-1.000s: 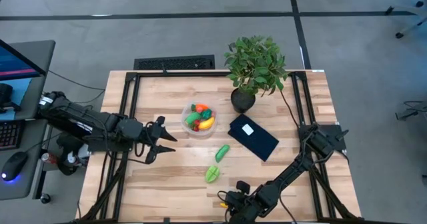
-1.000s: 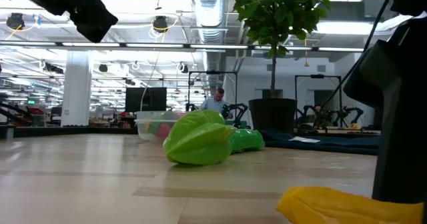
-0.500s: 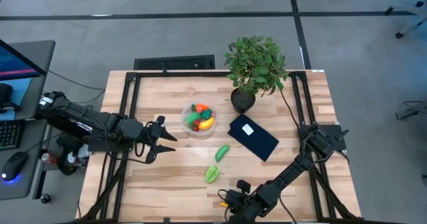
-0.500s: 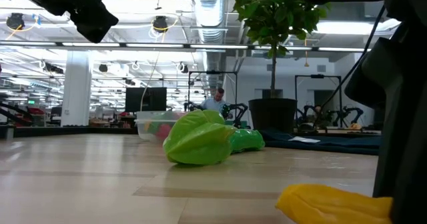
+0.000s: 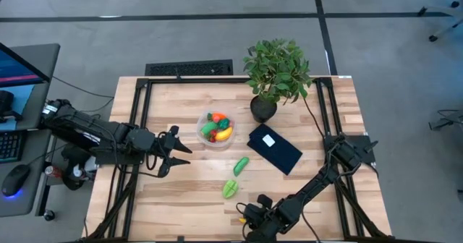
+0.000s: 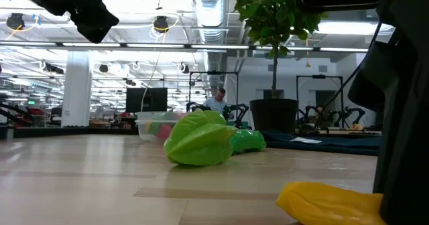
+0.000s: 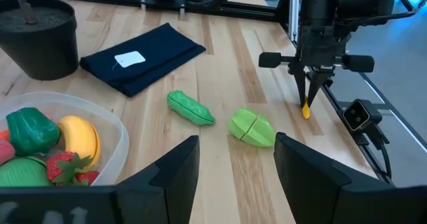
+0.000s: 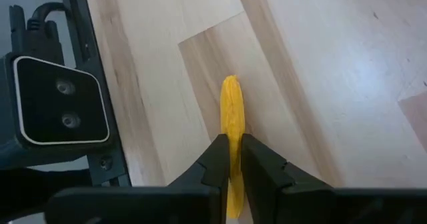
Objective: Pick and placing Produce into tupperware
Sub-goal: Put the yellow corn into the transparent bin
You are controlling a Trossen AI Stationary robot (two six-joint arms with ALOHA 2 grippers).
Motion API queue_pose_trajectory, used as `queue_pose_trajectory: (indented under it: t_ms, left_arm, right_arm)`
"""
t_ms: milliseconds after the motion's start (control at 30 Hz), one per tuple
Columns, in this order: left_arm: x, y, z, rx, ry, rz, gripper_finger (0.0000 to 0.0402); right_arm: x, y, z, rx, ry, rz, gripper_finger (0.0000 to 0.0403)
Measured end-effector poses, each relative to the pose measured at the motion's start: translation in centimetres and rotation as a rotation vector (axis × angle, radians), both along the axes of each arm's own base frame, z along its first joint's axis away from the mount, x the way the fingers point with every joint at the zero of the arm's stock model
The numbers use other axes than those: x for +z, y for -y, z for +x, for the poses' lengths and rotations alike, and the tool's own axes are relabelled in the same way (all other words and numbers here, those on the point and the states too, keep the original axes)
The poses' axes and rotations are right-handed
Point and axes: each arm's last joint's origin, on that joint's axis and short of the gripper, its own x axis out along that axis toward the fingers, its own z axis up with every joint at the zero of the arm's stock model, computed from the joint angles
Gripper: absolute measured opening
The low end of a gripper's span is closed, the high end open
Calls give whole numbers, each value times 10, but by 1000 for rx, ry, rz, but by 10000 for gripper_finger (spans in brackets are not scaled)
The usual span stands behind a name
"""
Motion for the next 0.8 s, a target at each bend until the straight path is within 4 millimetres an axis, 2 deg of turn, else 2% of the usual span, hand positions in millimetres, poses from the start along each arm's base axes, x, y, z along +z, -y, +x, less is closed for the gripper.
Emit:
queue_pose_trajectory:
  t_ms: [167, 467, 800]
  left_arm:
    - [0, 0, 0, 1, -1, -2, 183]
    - [0, 0, 0, 4, -3, -13, 183]
    - [0, 0, 0, 4, -3, -13, 183]
  right_arm:
    - [0, 0, 0, 0, -15, 12, 36]
    - [6, -1, 5, -15, 3, -3, 5]
    - [17, 5, 16, -37, -5, -28, 14]
